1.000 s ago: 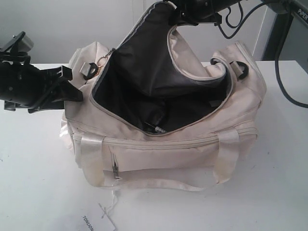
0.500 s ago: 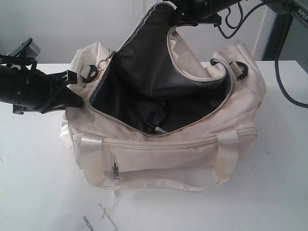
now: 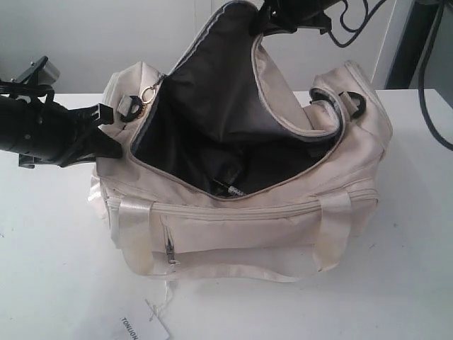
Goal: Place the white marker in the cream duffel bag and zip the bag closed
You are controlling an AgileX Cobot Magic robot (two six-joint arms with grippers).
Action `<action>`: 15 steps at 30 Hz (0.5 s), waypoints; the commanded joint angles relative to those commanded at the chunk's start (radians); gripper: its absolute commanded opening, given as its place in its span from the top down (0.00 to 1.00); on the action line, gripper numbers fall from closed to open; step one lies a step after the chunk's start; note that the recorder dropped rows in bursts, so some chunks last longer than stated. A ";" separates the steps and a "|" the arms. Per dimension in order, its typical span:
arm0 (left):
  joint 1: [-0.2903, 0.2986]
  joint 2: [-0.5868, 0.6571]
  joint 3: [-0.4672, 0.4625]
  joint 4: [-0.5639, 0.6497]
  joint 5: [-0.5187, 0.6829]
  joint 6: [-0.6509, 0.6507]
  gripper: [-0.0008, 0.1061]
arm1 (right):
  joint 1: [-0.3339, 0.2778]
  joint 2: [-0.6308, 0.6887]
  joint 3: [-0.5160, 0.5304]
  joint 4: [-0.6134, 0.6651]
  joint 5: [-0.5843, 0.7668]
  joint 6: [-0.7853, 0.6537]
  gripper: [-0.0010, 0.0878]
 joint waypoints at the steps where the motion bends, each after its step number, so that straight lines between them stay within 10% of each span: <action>1: 0.000 0.000 0.000 -0.005 0.005 0.000 0.99 | 0.000 -0.003 0.000 0.000 0.020 0.000 0.99; 15: 0.000 0.000 0.000 -0.043 0.042 0.000 0.99 | 0.004 -0.045 0.000 -0.005 0.126 -0.045 0.99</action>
